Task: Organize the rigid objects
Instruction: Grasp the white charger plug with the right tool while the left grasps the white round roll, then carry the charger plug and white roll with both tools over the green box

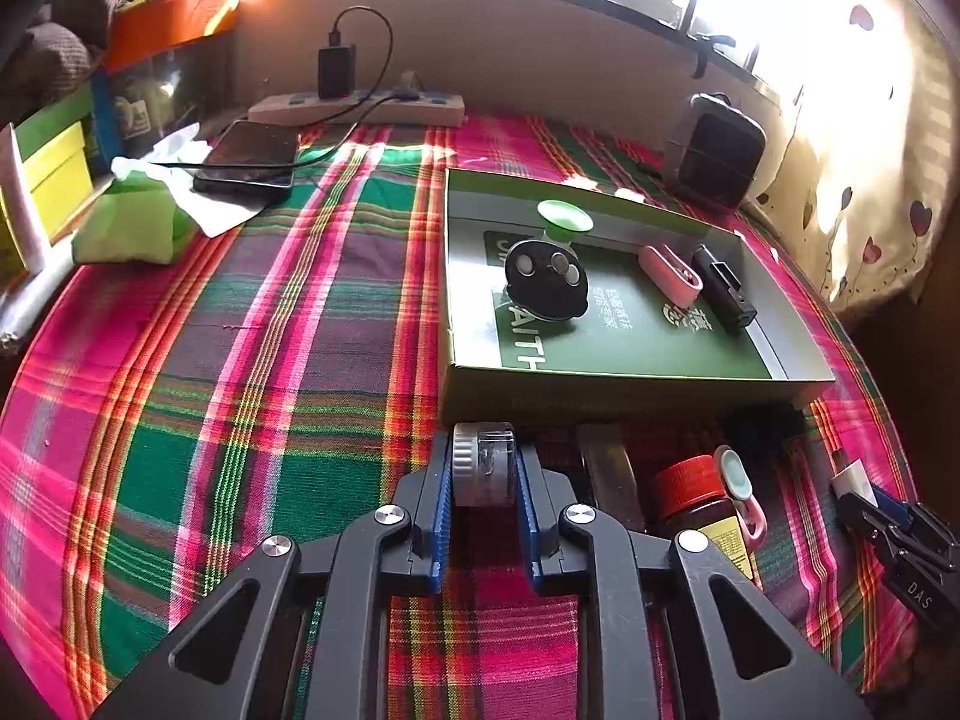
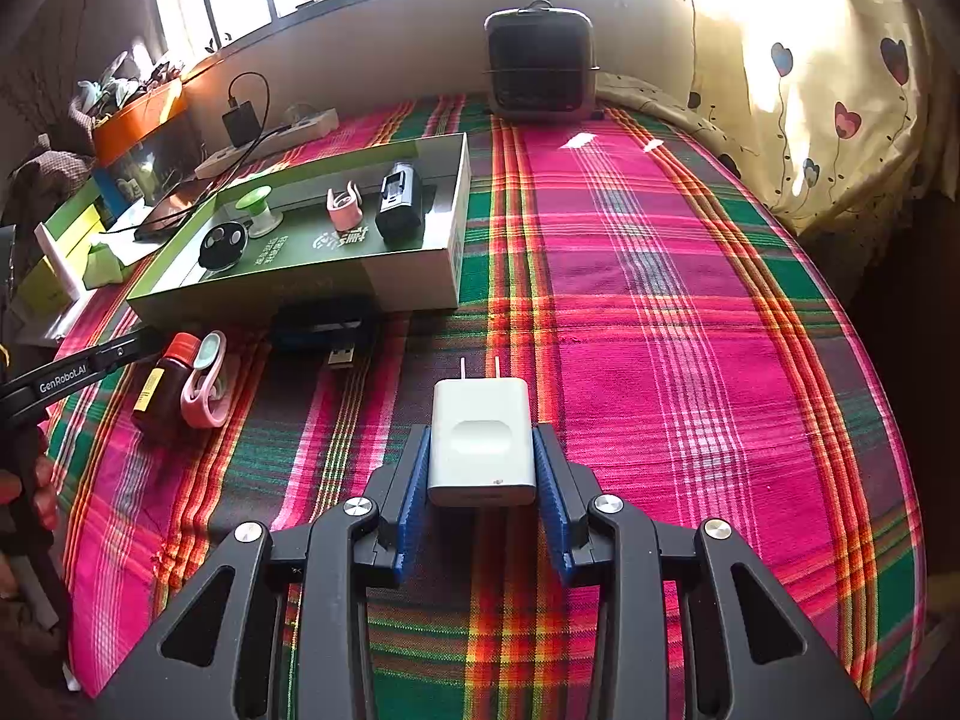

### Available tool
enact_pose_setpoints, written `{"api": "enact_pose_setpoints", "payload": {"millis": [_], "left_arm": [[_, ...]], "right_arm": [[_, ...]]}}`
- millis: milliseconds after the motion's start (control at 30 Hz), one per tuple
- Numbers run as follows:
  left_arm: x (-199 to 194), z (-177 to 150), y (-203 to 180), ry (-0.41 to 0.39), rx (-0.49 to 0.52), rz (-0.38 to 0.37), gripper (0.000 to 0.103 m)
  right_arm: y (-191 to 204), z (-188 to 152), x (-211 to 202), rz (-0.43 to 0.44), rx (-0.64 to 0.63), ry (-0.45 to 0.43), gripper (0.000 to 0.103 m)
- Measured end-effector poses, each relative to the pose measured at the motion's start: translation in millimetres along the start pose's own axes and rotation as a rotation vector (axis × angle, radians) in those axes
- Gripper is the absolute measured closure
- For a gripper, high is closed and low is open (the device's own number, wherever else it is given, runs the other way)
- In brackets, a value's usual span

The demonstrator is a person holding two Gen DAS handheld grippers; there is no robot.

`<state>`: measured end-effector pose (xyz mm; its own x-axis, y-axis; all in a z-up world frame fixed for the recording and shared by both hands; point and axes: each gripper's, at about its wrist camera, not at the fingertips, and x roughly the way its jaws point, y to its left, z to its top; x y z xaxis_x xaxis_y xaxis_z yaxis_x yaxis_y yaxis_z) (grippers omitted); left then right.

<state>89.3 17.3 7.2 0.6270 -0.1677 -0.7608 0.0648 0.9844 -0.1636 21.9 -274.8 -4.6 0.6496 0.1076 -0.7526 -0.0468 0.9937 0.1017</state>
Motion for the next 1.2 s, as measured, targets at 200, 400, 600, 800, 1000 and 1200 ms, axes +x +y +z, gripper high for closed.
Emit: {"api": "enact_pose_setpoints", "payload": {"millis": [200,400,600,800,1000,1200], "left_arm": [[-0.7,-0.3,0.0,-0.002,-0.003,-0.004,0.085],[-0.7,-0.6,0.4,-0.002,-0.003,-0.004,0.085],[-1.3,-0.8,0.9,-0.001,-0.009,-0.010,0.085],[-8.5,0.2,1.2,-0.011,-0.011,-0.018,0.085],[-17.3,4.8,1.5,-0.025,-0.009,-0.038,0.085],[-23.7,11.2,0.1,-0.042,-0.001,-0.057,0.085]], "right_arm": [[2.3,0.0,0.1,-0.010,-0.007,0.001,0.068],[3.9,0.5,0.8,-0.019,-0.013,0.003,0.068],[3.3,0.4,0.7,-0.015,-0.010,0.003,0.068],[-0.6,1.0,-0.3,0.008,0.007,-0.001,0.068],[0.3,2.7,-1.8,0.022,0.002,-0.008,0.068],[3.3,11.8,-12.2,0.024,-0.015,-0.048,0.068]]}}
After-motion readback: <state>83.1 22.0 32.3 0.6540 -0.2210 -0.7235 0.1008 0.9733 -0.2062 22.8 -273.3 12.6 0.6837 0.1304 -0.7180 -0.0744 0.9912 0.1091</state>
